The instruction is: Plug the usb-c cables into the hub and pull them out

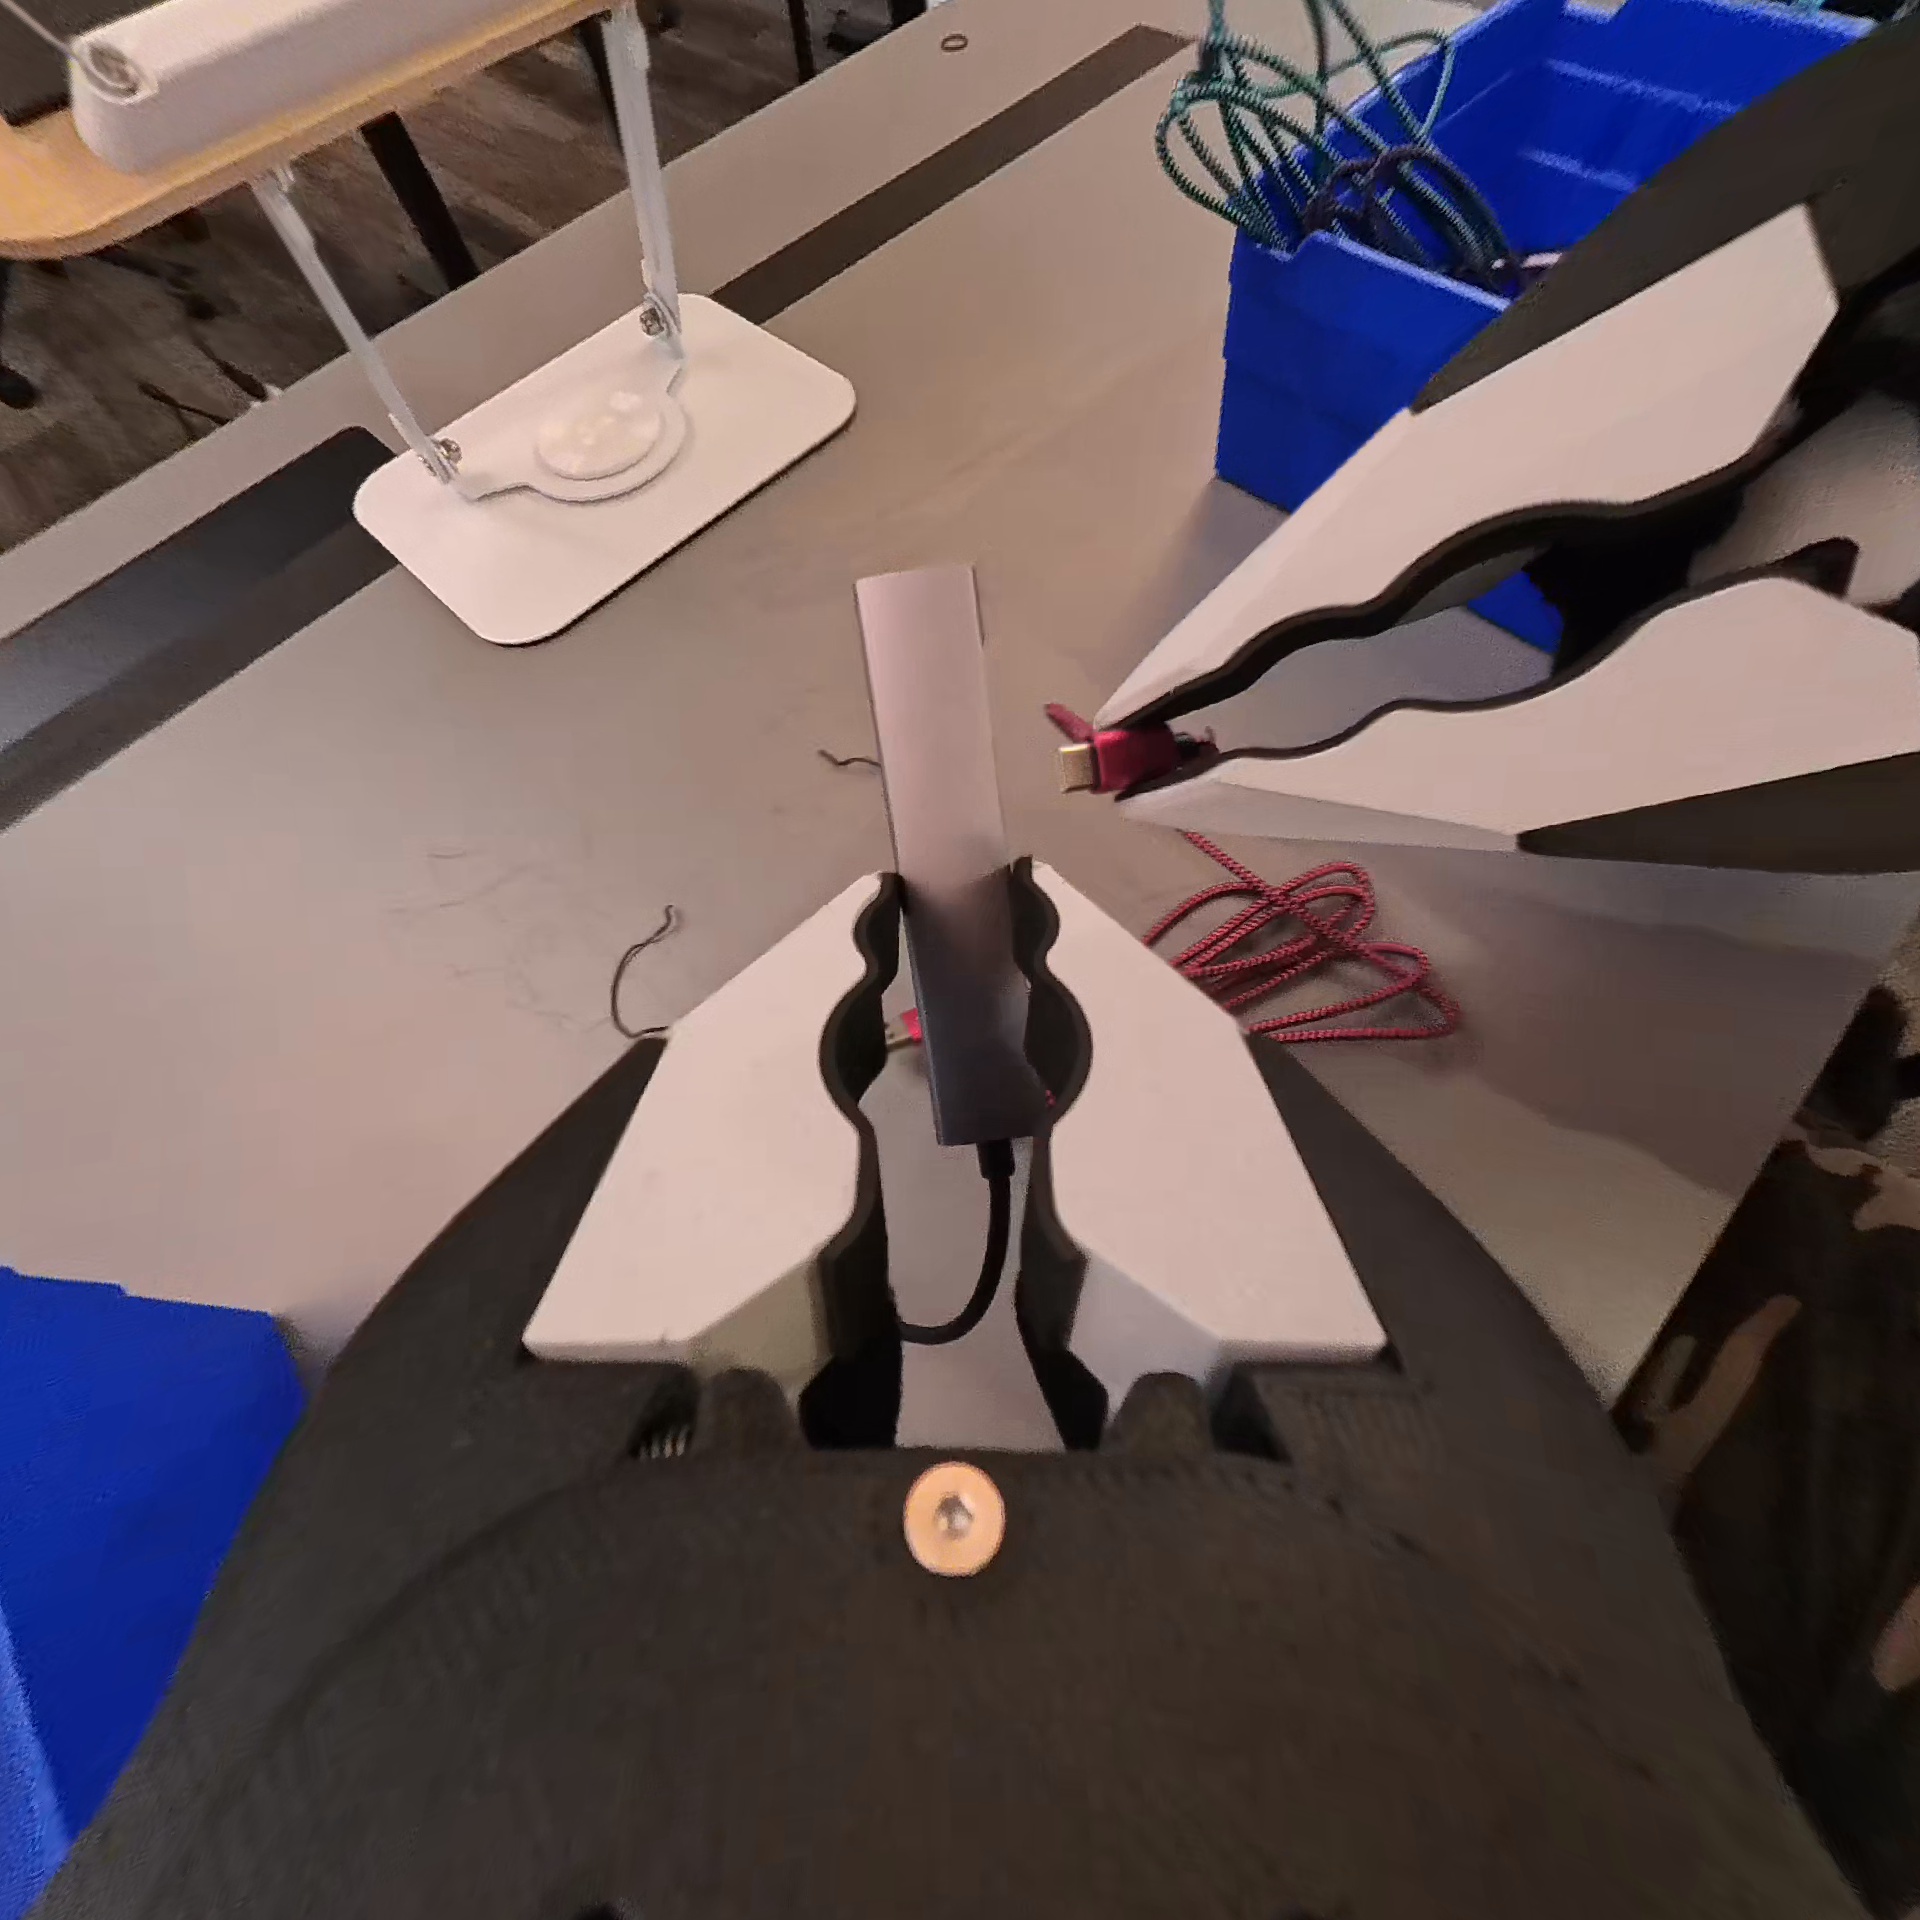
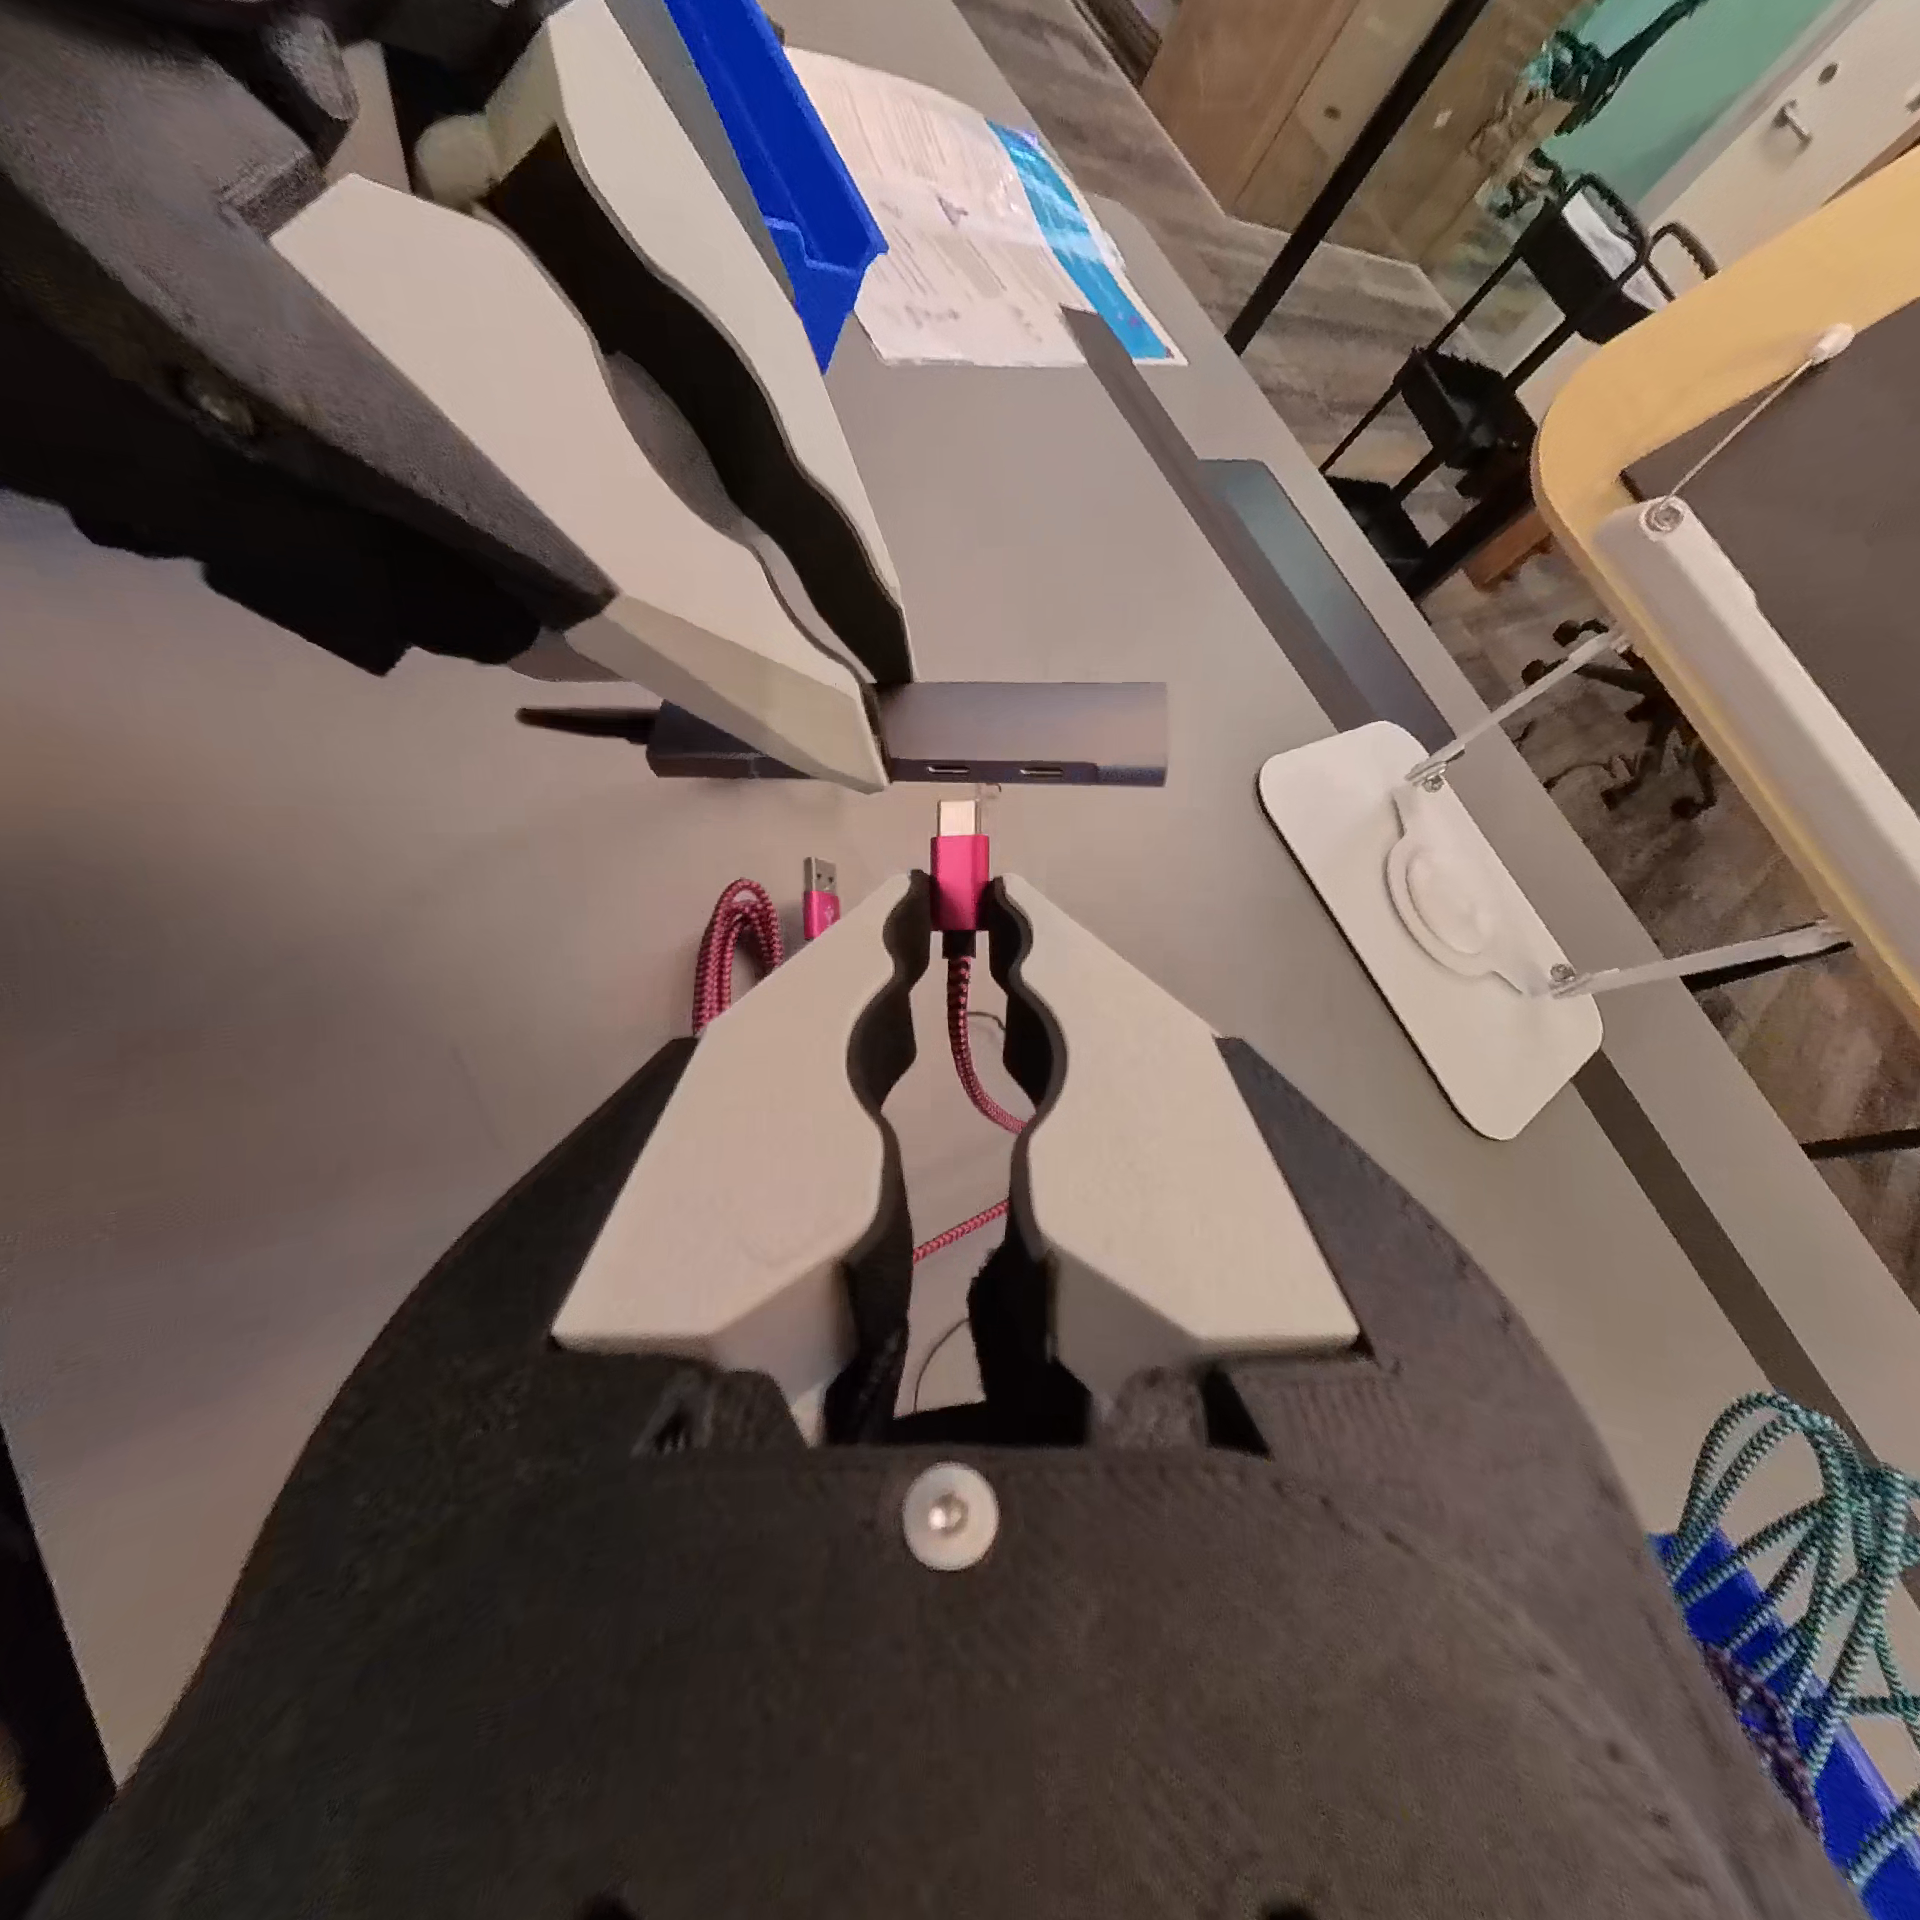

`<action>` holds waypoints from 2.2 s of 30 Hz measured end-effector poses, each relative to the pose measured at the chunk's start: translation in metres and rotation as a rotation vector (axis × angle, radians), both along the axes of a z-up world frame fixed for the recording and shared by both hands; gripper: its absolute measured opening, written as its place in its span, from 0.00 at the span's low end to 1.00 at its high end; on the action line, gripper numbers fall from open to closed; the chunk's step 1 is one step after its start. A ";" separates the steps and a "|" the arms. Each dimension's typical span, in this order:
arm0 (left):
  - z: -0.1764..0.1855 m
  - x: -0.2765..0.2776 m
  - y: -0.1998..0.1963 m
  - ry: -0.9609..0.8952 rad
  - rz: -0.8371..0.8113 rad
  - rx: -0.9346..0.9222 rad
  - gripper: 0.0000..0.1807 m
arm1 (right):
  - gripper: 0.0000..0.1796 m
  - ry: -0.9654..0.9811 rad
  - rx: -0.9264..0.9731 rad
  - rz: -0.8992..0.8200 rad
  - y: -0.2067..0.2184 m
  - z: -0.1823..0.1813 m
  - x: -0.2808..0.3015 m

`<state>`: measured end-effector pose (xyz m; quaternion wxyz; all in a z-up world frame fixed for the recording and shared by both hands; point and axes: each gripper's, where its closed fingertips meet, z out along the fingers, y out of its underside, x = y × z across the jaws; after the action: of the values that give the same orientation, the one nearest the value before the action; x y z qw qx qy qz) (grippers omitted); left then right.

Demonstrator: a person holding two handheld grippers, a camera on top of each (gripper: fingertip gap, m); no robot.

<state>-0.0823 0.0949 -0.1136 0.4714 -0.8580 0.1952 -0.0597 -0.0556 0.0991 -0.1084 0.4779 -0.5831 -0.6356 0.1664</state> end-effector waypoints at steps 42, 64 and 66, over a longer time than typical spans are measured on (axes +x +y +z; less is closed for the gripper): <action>0.005 0.013 0.006 0.139 -0.019 0.001 0.11 | 0.04 0.076 0.076 -0.025 -0.001 0.015 -0.003; 0.020 0.019 0.012 0.081 -0.149 0.090 0.12 | 0.03 0.251 -0.036 -0.030 -0.001 0.035 -0.001; 0.019 0.018 0.013 0.067 -0.145 0.089 0.15 | 0.03 0.261 -0.056 -0.024 -0.002 0.034 -0.003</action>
<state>-0.0641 0.1082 -0.0949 0.4965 -0.8214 0.2748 -0.0564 -0.0581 0.0968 -0.0742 0.5419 -0.5771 -0.5563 0.2527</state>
